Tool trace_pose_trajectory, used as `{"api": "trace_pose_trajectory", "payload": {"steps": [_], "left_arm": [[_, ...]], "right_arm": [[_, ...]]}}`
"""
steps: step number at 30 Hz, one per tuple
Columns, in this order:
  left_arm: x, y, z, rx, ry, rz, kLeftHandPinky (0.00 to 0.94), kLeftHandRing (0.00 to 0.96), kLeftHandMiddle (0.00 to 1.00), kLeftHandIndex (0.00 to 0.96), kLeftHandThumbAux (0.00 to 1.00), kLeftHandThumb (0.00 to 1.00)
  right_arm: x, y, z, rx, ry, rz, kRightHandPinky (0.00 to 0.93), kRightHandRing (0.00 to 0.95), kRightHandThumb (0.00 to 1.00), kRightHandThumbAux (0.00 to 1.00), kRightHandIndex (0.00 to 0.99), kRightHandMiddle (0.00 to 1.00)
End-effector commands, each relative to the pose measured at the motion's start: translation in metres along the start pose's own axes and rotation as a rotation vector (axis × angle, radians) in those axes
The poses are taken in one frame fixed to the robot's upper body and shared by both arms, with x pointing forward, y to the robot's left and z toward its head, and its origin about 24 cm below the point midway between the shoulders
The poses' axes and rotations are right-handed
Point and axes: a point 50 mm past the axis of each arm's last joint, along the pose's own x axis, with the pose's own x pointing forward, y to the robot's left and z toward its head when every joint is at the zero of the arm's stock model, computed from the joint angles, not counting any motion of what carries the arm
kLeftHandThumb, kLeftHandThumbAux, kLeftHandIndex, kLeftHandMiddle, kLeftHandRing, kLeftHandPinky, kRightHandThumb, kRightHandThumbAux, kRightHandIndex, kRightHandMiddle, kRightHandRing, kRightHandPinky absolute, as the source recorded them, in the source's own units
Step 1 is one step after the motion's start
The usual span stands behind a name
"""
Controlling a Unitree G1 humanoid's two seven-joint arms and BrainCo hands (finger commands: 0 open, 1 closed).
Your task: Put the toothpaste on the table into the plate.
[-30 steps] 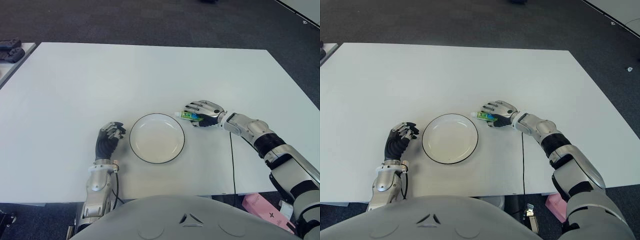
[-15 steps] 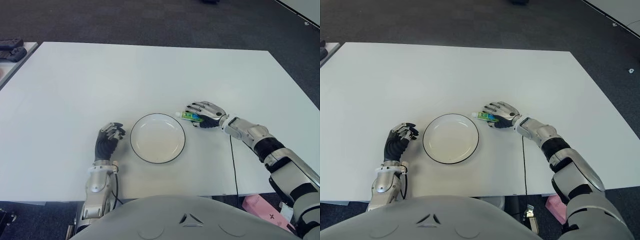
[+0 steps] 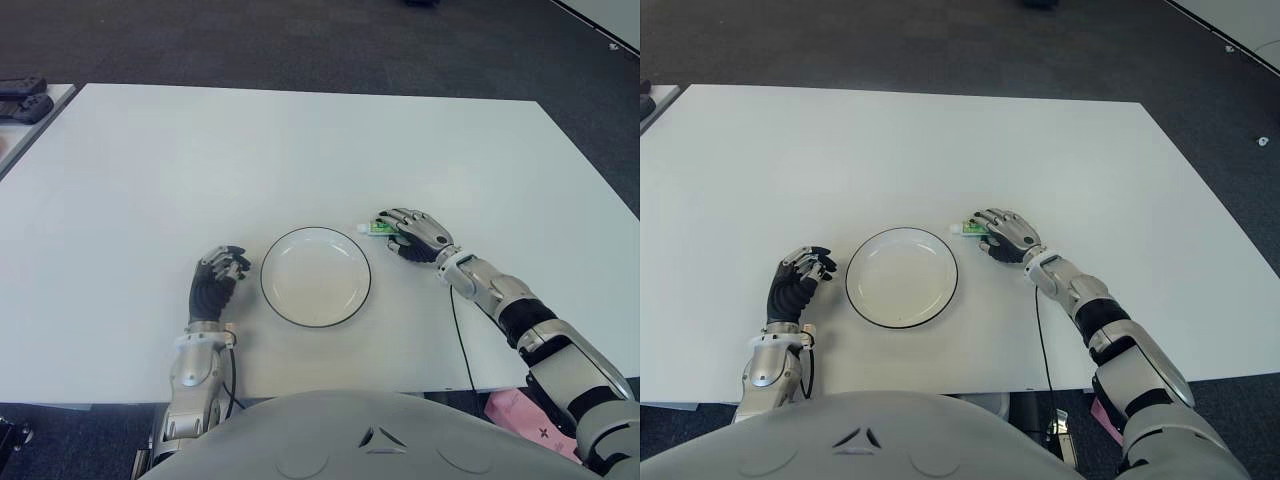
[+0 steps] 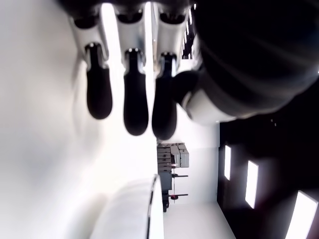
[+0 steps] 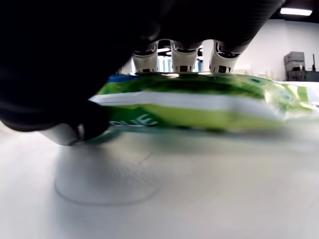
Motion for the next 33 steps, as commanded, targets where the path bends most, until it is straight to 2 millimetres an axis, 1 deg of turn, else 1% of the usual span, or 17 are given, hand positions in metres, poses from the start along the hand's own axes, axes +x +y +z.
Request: {"api": "trace_pose_trajectory", "payload": {"steps": [1,6,14,18,21,24,27,29,31,33], "left_arm": [[-0.0027,0.0014,-0.0059,0.008,0.031,0.008,0.525,0.536,0.551,0.432,0.722,0.704],[-0.0025,0.002,-0.0059,0.009,0.034,0.009,0.527,0.539,0.558,0.432,0.721,0.705],[-0.002,0.0023,-0.006,0.004,0.036,0.007,0.522,0.536,0.554,0.432,0.721,0.705],[-0.0017,0.0023,-0.0059,0.0,0.033,0.01,0.524,0.537,0.556,0.432,0.721,0.705],[-0.0014,0.0023,-0.0059,-0.001,0.034,0.011,0.526,0.539,0.559,0.432,0.721,0.706],[-0.0011,0.0024,-0.0058,0.0,0.038,0.014,0.525,0.539,0.559,0.433,0.721,0.706],[-0.0009,0.0028,-0.0054,0.004,0.038,0.015,0.525,0.537,0.555,0.433,0.72,0.705],[-0.0008,0.003,-0.0054,0.007,0.037,0.015,0.527,0.537,0.554,0.433,0.72,0.705],[-0.0009,0.0029,-0.0055,0.009,0.037,0.017,0.527,0.536,0.552,0.432,0.721,0.705],[-0.0009,0.0029,-0.0056,0.01,0.038,0.019,0.524,0.533,0.549,0.432,0.721,0.705]], "right_arm": [[-0.0173,0.027,-0.0042,0.066,0.068,0.091,0.644,0.545,0.928,0.643,0.349,0.457],[-0.0178,0.0263,-0.0031,0.092,0.077,0.057,0.664,0.554,0.943,0.66,0.375,0.463],[-0.0188,0.0267,-0.0016,0.14,0.108,0.012,0.645,0.556,0.948,0.661,0.397,0.452],[-0.019,0.0268,-0.0005,0.167,0.12,-0.015,0.607,0.551,0.95,0.66,0.406,0.447],[-0.019,0.0267,-0.0002,0.174,0.125,-0.026,0.544,0.545,0.951,0.659,0.409,0.449],[-0.0188,0.0267,0.0013,0.188,0.131,-0.051,0.521,0.537,0.952,0.657,0.411,0.454],[-0.0184,0.0264,0.0023,0.197,0.137,-0.066,0.453,0.514,0.953,0.656,0.415,0.466],[-0.0182,0.0262,0.0027,0.201,0.139,-0.073,0.431,0.501,0.953,0.656,0.416,0.474],[-0.0177,0.0251,0.0037,0.21,0.141,-0.09,0.426,0.491,0.953,0.655,0.418,0.48],[-0.017,0.0235,0.0049,0.221,0.142,-0.109,0.446,0.485,0.953,0.655,0.421,0.481]]}}
